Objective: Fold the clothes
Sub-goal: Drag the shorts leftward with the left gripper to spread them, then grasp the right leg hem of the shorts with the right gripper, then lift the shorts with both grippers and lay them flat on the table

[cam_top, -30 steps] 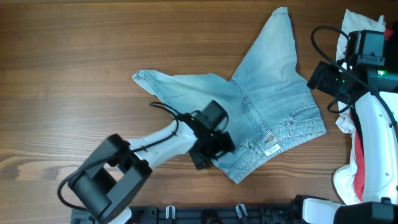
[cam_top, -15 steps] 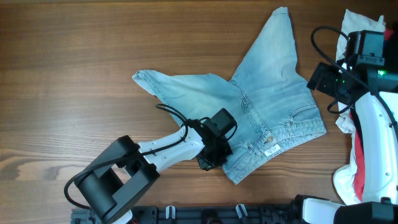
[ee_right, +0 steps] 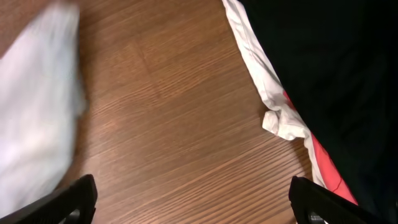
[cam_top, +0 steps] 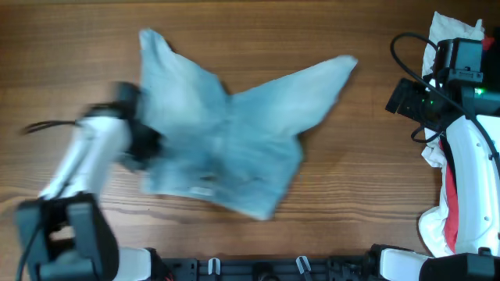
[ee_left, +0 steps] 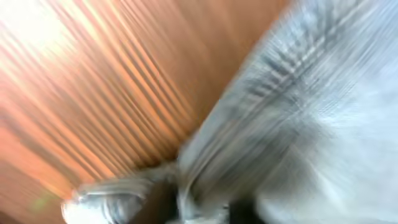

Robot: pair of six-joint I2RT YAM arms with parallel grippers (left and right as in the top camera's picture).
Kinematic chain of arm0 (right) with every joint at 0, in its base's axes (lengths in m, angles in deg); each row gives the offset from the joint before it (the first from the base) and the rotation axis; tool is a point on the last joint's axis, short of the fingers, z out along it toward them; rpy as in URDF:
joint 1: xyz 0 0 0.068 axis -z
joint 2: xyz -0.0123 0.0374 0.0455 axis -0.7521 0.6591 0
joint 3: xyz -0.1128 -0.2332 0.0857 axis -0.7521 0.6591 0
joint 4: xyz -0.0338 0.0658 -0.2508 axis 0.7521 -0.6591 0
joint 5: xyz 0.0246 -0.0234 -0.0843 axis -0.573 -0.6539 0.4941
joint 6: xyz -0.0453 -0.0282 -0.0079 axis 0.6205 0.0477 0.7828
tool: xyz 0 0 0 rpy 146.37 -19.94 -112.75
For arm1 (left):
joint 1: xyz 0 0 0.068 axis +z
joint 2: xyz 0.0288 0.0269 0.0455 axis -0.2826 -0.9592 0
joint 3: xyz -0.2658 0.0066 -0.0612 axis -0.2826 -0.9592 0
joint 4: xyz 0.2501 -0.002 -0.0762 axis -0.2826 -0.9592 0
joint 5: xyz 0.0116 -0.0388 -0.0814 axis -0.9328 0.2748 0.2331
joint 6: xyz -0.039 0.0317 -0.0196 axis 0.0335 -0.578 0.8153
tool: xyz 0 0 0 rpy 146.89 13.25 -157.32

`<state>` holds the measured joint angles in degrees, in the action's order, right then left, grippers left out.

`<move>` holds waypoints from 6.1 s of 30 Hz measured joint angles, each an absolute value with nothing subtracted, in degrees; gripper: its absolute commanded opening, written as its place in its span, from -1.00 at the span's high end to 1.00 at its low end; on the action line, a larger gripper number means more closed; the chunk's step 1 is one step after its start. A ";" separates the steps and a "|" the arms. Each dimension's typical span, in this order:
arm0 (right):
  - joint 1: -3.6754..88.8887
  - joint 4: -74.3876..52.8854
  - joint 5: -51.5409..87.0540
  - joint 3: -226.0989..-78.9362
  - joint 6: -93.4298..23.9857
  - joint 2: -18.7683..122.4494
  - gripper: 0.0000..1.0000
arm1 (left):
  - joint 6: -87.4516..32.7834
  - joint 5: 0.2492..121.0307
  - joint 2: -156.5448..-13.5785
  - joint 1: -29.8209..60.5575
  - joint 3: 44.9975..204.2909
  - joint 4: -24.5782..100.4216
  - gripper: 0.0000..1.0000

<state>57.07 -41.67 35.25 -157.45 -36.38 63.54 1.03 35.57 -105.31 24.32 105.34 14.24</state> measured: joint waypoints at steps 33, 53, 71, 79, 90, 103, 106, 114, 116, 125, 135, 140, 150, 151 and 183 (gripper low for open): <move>57.11 -40.55 23.19 -157.45 -29.91 65.38 -1.00 | 1.35 56.44 -103.83 -16.44 94.31 26.37 -0.99; 57.11 -40.88 23.19 -157.45 -29.91 65.38 -0.99 | -2.12 34.94 -107.24 -33.86 94.02 17.26 0.92; 53.59 -22.02 1.77 -139.65 -28.71 67.81 -0.77 | -3.54 32.51 -107.28 2.07 93.78 7.64 0.92; 46.99 -0.58 -5.97 -131.92 -36.67 77.73 -0.68 | -4.37 30.87 -107.28 8.04 93.78 8.16 0.92; 43.23 13.70 -3.56 -131.63 -50.33 86.63 -0.01 | -4.40 30.70 -107.28 8.21 93.78 8.29 0.92; 43.23 19.77 -0.31 -131.50 -55.09 87.04 0.91 | -4.40 30.67 -107.28 8.23 93.78 8.51 0.92; 43.40 19.55 -0.99 -131.50 -55.05 87.04 0.91 | -5.58 30.65 -107.28 8.23 93.83 8.32 0.92; 49.00 9.28 -4.55 -133.93 -54.63 70.80 0.91 | -12.74 26.32 -104.63 8.25 112.60 -5.58 0.92; 51.05 6.02 -4.46 -137.27 -53.58 62.43 0.91 | -14.03 25.54 -102.56 8.25 120.47 -8.91 0.92; 54.11 -15.90 7.74 -154.78 -45.63 34.15 0.92 | -18.25 24.62 -90.19 8.23 148.73 -15.81 0.92; 53.90 -27.24 15.06 -171.11 -40.60 27.33 0.92 | -19.61 25.67 -74.49 8.17 151.88 -14.02 0.92; 53.79 -28.42 16.04 -172.13 -40.01 29.16 0.91 | -19.80 25.60 -72.75 8.17 152.12 -11.03 0.92; 53.59 -35.44 16.81 -172.72 -37.80 56.62 0.91 | -20.24 25.78 -92.11 7.99 152.29 -9.37 0.92; 53.57 -35.18 17.09 -172.62 -37.48 60.46 0.91 | -20.77 25.71 -95.41 7.84 152.25 -8.12 0.92; 55.12 -61.45 17.13 -201.93 -26.39 93.60 0.91 | -36.81 22.89 -124.52 7.18 167.64 -12.01 0.92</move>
<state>55.12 -61.45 17.13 -201.93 -26.39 93.60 -36.81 22.89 -124.52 7.18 167.64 -12.01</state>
